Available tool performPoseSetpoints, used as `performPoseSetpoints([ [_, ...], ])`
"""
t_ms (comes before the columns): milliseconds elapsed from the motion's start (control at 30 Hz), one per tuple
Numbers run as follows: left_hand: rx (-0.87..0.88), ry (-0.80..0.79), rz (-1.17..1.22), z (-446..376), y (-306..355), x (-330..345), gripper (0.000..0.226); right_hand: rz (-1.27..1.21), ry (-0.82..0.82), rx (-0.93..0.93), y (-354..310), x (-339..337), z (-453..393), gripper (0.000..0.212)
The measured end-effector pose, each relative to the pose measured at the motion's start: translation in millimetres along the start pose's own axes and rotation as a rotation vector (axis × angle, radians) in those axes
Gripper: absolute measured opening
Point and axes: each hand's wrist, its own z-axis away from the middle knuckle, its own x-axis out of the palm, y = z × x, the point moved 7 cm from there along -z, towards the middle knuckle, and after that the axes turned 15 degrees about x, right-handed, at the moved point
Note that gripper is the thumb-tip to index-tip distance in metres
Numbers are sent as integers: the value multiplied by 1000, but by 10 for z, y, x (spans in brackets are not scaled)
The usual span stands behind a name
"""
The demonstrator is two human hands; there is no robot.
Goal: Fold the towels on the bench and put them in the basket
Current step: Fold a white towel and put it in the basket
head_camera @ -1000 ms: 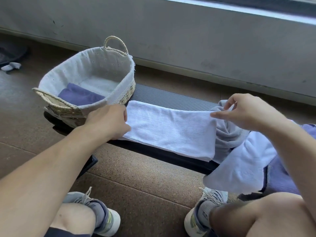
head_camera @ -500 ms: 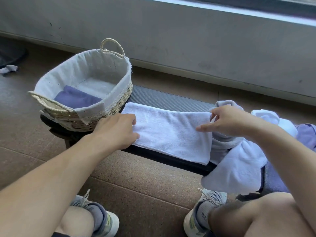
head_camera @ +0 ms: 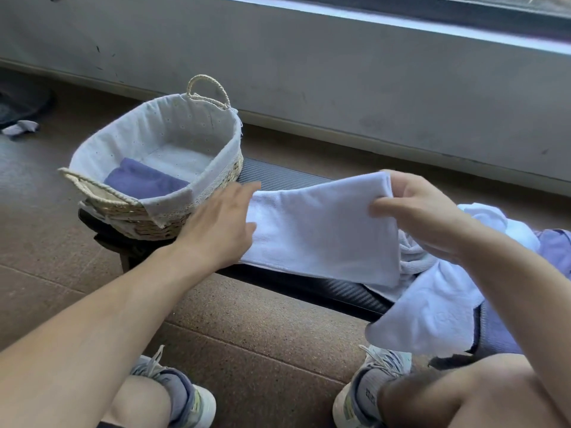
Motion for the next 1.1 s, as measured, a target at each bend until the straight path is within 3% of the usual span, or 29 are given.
performPoseSetpoints([
  [67, 127, 118, 127, -33, 128, -91, 84, -24, -3, -100, -133, -6, 78, 10],
  [200, 299, 94, 271, -57, 353, -144, 113, -39, -135, -207, -284, 40, 236, 26],
  [267, 369, 39, 305, -60, 414, -103, 101, -13, -203, -213, -292, 72, 291, 27],
  [367, 357, -124, 352, -69, 374, 59, 47, 23, -251, -203, -286, 83, 339, 27],
  [400, 312, -198, 406, -56, 347, 120, 39, 10, -244, -192, -282, 68, 339, 26],
  [467, 215, -298, 517, -12, 311, 210, 35, -51, -186, -153, -248, -9, 288, 22],
  [733, 6, -334, 638, 11, 130, 335, 37, -5, 231, 128, 310, -395, -195, 27],
  [900, -116, -613, 707, 178, -1, 576, 17, 138, 411, 110, 378, -595, -239, 18],
  [967, -148, -524, 715, 119, -66, 542, 22, 185, 458, 110, 379, -663, -241, 14],
  [1100, -345, -58, 1011, -76, -155, 291, 24, 294, 502, 138, 398, -727, -256, 12],
])
